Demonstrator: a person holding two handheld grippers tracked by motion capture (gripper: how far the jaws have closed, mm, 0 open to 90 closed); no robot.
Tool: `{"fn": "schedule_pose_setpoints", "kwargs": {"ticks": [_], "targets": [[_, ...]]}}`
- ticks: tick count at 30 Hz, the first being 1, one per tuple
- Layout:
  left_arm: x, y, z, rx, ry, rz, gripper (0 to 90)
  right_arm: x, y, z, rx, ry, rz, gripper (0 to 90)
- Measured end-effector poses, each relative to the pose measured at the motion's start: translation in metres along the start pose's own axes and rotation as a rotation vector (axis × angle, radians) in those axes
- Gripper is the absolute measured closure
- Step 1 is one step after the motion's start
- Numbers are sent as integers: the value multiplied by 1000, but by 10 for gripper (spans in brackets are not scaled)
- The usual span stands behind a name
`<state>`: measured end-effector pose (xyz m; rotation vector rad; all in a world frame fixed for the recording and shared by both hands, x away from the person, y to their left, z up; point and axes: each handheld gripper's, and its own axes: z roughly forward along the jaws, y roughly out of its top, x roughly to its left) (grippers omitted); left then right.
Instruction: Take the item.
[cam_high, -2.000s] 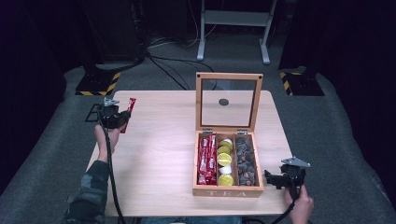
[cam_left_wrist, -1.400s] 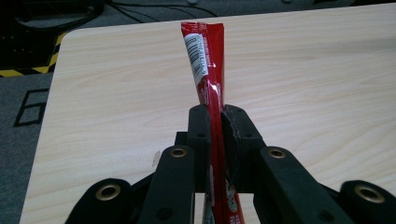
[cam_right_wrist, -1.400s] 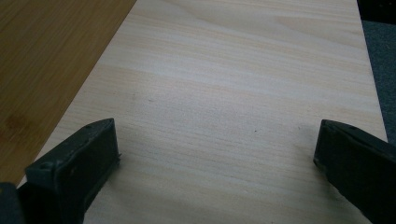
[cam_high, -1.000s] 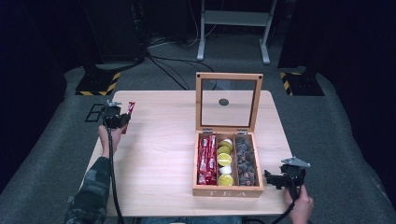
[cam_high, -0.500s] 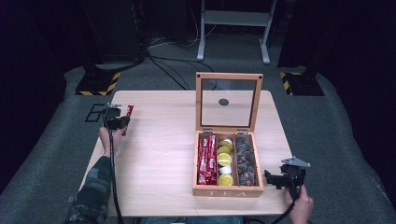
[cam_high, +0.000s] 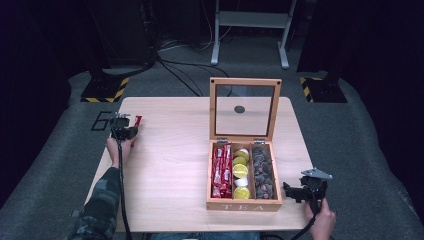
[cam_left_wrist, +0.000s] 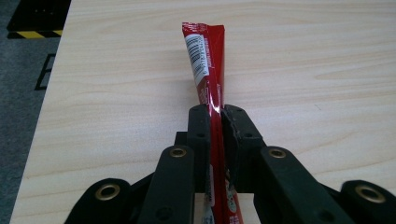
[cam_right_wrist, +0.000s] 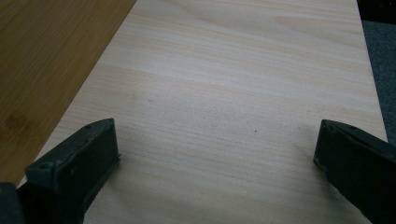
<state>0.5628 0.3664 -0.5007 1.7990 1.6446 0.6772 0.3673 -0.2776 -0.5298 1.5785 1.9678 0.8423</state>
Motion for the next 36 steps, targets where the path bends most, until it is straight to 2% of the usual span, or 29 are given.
{"fn": "schedule_pose_setpoints", "kwargs": {"ticks": [7,12,16,19,25,31,33,36], "targets": [[-1,-2,9,20,11,18,807,0,0,0,3,-1,0,0],[0,-4,11,29,9,9,800,0,0,0,0,0,0,0],[0,-4,12,25,1,15,749,0,0,0,0,0,0,0],[1,-5,12,32,3,12,638,0,0,0,0,0,0,0],[6,-5,6,30,-9,-22,340,0,0,0,0,0,0,0],[11,-6,-7,37,-51,-28,179,0,0,0,0,0,0,0],[11,-8,-14,17,-57,-27,162,0,0,0,0,0,0,0],[9,-12,-23,13,-66,-13,148,0,0,0,0,0,0,0]]}}
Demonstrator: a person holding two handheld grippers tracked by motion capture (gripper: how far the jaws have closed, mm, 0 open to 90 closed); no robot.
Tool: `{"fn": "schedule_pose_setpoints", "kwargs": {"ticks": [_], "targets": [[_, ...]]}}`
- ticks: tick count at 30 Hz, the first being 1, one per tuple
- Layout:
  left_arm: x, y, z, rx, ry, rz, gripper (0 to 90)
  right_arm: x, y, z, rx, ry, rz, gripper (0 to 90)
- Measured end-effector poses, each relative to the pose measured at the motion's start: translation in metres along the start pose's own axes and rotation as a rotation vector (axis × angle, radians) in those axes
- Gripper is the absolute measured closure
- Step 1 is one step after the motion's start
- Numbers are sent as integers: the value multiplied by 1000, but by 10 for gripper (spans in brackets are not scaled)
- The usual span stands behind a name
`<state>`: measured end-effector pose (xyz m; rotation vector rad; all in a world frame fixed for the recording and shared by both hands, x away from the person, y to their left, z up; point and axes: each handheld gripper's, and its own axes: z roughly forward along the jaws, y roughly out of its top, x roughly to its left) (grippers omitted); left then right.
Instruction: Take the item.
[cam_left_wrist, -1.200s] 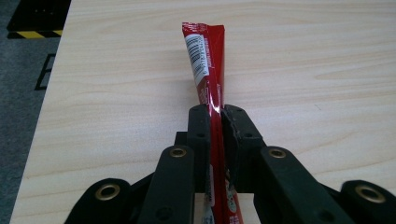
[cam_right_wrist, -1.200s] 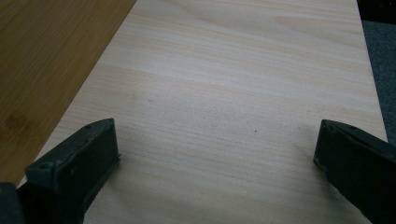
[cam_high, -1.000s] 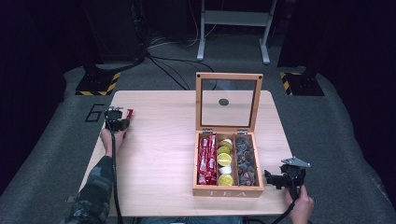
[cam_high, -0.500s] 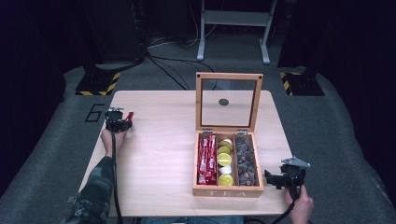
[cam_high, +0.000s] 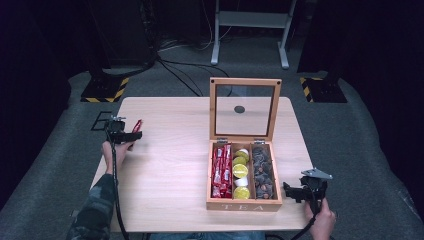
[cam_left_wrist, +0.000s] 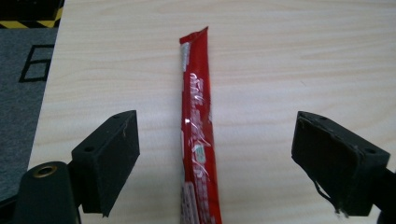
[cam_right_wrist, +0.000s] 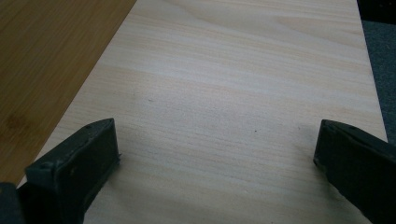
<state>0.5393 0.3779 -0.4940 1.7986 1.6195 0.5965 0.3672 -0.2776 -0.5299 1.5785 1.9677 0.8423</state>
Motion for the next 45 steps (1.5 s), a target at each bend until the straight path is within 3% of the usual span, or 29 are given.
{"fn": "schedule_pose_setpoints", "kwargs": {"ticks": [11,24,30,34,38,45], "targets": [[-8,-15,-44,-76,-34,42,138,0,0,0,0,0,0,0],[-29,-49,-91,-96,-73,133,133,0,0,0,0,0,0,0],[-37,-72,-99,-97,-74,148,133,0,0,0,0,0,0,0],[-46,-91,-104,-97,-64,183,132,0,0,0,0,0,0,0],[-54,-111,-106,-64,-55,212,130,0,0,0,0,0,0,0],[-62,-144,-109,-55,-29,241,121,0,0,0,0,0,0,0]]}}
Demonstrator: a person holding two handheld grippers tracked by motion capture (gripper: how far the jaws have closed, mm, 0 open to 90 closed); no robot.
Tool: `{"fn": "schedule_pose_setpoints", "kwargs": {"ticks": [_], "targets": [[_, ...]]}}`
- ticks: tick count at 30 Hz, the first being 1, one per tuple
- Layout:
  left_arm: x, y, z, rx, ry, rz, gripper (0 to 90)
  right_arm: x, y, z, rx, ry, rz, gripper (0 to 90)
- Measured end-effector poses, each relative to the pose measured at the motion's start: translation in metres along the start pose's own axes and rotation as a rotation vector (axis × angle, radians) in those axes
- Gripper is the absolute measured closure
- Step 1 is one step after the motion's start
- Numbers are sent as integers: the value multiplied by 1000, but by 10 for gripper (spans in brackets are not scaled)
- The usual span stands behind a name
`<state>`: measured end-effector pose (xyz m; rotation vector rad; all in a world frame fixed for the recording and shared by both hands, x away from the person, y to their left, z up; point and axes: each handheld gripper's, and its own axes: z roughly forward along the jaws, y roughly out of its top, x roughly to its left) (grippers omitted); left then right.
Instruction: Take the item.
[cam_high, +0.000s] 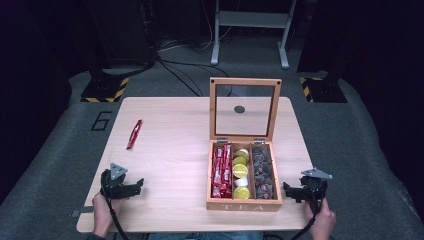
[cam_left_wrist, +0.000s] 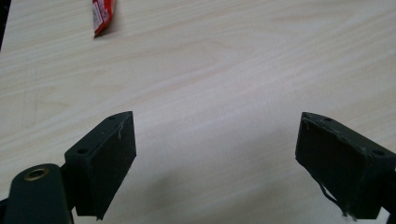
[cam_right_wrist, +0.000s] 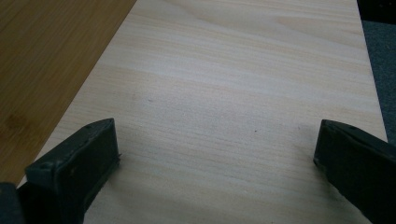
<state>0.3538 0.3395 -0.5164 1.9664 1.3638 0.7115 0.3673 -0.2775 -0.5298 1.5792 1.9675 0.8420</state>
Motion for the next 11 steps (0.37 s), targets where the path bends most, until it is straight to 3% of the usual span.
{"fn": "schedule_pose_setpoints", "kwargs": {"ticks": [11], "targets": [[2,-20,0,3,11,-20,99,0,0,0,0,0,0,0]]}}
